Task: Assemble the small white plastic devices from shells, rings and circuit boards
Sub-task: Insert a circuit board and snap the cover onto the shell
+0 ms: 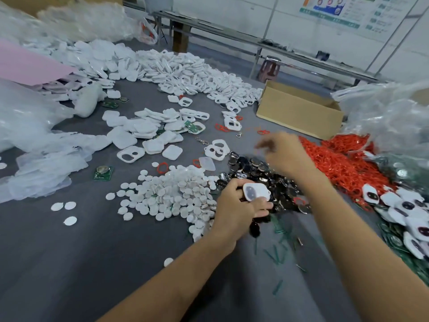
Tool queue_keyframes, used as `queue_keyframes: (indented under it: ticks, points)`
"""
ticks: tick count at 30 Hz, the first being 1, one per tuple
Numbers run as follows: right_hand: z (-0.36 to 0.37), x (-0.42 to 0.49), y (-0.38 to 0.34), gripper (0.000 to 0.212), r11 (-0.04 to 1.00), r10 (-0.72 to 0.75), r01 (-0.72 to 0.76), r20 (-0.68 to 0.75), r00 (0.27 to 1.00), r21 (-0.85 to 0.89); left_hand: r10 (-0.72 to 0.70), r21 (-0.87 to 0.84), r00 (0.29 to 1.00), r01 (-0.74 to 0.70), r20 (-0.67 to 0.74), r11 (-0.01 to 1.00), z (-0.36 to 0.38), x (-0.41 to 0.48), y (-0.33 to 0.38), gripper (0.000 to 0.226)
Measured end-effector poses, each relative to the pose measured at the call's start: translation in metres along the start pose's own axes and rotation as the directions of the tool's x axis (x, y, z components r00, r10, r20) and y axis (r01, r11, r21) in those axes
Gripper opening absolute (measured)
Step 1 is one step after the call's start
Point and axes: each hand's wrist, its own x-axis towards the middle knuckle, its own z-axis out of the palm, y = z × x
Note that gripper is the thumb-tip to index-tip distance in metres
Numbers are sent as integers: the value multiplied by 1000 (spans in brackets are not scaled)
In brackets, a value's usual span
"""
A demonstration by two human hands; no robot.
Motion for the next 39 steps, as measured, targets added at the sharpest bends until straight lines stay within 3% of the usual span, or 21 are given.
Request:
queue_keyframes:
  ticks: [6, 10, 14, 19, 23, 27, 31, 34, 37, 39]
  points:
    - [-21, -59, 126, 32, 911, 391, -389, -13, 920, -137, 30, 35, 999, -31, 18, 999, 1, -3, 1, 34]
    - [-34, -114, 181, 21, 757, 581, -553, -27, 813, -348, 35, 49, 999, -36, 20, 998, 1, -3, 2, 33]
    - [-30, -152, 198, 39, 745, 542, -477, 5, 841, -467, 38, 68, 999, -40, 33, 997, 0, -2, 1, 33]
    - [-31, -155, 194, 24, 752, 542, -498, -25, 840, -431, 43, 80, 998, -47, 42, 996, -1, -3, 0, 35]
    - [-36, -155, 192, 27, 764, 535, -473, 21, 845, -438, 39, 85, 998, -44, 52, 995, -1, -4, 0, 35]
    - [-40, -158, 187, 21, 727, 511, -468, -60, 858, -503, 39, 87, 998, -43, 50, 995, 0, -4, 1, 34]
    - [-45, -155, 176, 18, 833, 410, -465, -232, 882, -298, 40, 97, 998, -45, 53, 994, -1, -3, 0, 34]
    - [-40, -146, 153, 16, 940, 339, -336, -261, 904, 61, 38, 101, 998, -43, 52, 994, 0, -3, 0, 35]
    - [-27, -136, 126, 17, 837, 329, -240, -102, 939, 492, 37, 99, 998, -42, 52, 994, 0, -3, 1, 35]
    - [-16, -132, 112, 19, 725, 308, -219, -22, 951, 653, 35, 95, 998, -40, 51, 995, 0, -4, 1, 34]
